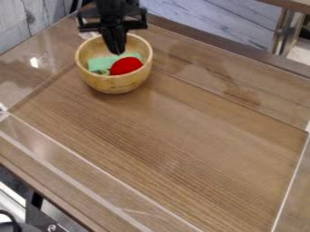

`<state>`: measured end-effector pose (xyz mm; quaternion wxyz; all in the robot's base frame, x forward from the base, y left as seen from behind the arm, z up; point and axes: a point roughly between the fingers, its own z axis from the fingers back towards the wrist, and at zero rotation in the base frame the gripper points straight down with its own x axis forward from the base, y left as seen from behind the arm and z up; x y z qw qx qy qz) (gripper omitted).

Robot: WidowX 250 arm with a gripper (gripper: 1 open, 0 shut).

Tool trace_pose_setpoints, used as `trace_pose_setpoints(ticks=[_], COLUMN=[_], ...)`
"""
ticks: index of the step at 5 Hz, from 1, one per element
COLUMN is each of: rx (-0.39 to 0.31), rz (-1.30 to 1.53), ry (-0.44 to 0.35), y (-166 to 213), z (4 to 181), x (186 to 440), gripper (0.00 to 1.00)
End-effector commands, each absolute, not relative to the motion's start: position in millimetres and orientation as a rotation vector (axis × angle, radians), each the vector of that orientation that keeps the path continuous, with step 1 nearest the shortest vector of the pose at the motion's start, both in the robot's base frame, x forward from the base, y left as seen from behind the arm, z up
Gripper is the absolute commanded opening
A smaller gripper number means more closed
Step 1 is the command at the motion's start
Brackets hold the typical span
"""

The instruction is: Move the red fruit to the left

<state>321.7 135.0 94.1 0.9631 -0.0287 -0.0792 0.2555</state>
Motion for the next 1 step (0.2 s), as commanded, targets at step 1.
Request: trace_pose_setpoints(ticks=[1], rx=[-0.054], rz=[0.471], ry=[-0.226], y=[147.7], z=[129.7], x=[328.7], gripper=[0.0])
